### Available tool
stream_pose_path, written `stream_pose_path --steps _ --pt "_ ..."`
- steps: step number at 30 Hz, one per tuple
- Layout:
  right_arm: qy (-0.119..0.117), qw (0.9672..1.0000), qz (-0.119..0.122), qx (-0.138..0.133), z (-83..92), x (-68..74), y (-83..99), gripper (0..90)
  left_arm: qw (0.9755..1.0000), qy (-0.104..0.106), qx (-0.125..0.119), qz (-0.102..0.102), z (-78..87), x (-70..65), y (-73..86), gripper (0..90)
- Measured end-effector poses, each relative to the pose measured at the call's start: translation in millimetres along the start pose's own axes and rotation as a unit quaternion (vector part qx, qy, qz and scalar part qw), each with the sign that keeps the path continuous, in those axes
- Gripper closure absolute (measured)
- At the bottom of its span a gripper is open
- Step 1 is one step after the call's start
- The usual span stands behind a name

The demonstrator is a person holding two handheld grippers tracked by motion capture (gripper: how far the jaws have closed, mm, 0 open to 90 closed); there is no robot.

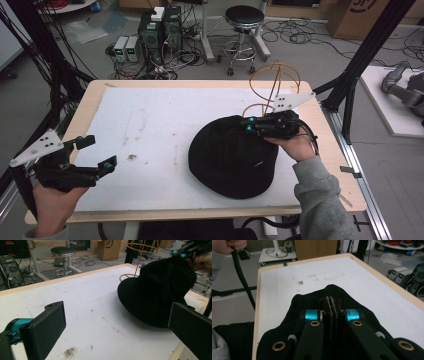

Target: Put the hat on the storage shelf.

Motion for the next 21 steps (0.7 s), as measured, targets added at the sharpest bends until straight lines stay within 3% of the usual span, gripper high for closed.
stream_pose_path --steps 6,7,11,21 --pt "0.0 1.0 0.009 -0.003 10.5 10.9 -15.0 90.0 1.0 0.007 0.003 0.003 -6.1 -0.9 1.4 1.8" --pt "0.009 0.9998 0.017 0.002 12.2 13.5 -20.8 89.9 1.0 0.006 0.002 0.002 -6.0 -0.2 0.7 1.8" --pt "0.008 0.9995 0.029 0.004 14.0 20.9 -30.1 89.9 1.0 0.001 -0.001 0.005 -4.2 4.0 -0.6 1.8" --pt "-0.007 0.9991 0.041 -0.006 19.5 42.1 -63.4 89.9 0.9999 -0.007 -0.006 0.009 2.4 7.0 -1.0 1.8"
Point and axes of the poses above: each handheld gripper's, and its own axes: z roughly backward along the jaws, y roughly out of its underside, x roughly to its left, the point moved 10 cm from there along -z, roughly forward along the jaws, and after that the axes turned 8 degrees about -x, right-handed, at the moved point
